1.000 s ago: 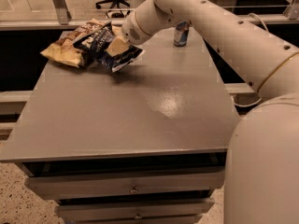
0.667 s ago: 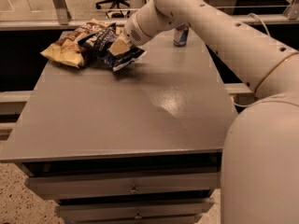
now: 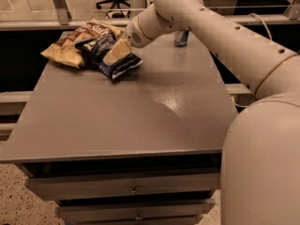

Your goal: Move blue chip bag near brown chip bag

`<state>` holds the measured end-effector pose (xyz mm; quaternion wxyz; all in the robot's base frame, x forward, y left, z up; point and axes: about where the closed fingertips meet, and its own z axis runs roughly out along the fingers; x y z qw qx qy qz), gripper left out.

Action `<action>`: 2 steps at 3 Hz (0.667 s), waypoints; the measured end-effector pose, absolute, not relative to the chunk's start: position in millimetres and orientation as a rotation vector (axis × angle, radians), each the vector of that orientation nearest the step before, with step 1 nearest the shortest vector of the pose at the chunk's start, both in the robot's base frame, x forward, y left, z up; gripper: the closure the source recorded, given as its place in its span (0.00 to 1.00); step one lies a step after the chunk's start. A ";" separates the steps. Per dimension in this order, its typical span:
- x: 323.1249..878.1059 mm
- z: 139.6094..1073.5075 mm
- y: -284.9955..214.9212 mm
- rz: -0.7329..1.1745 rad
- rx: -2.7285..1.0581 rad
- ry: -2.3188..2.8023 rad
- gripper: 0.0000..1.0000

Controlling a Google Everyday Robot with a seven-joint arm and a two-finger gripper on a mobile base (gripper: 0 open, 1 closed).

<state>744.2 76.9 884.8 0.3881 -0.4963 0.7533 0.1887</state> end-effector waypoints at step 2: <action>715.9 903.6 38.9 0.462 -1.228 1.847 0.00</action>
Offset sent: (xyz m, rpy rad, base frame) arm -0.0518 -0.0883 0.0339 0.0690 -0.1185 -0.0272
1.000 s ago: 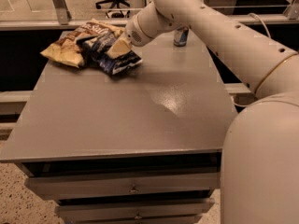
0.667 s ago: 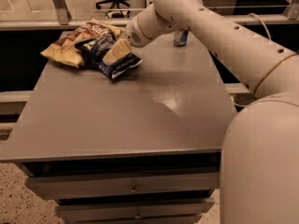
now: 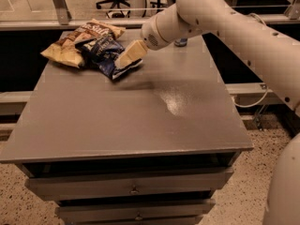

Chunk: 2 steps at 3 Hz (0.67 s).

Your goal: Move blue chip bag near brown chip bag

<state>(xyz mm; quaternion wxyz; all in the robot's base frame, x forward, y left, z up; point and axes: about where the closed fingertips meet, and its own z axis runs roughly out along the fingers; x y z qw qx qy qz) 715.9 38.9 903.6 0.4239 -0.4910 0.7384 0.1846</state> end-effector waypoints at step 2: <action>645.8 904.5 -46.3 0.625 -1.105 1.686 0.00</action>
Offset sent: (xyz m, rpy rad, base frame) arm -0.1050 -0.2395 0.0050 0.3288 -0.0940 -0.1217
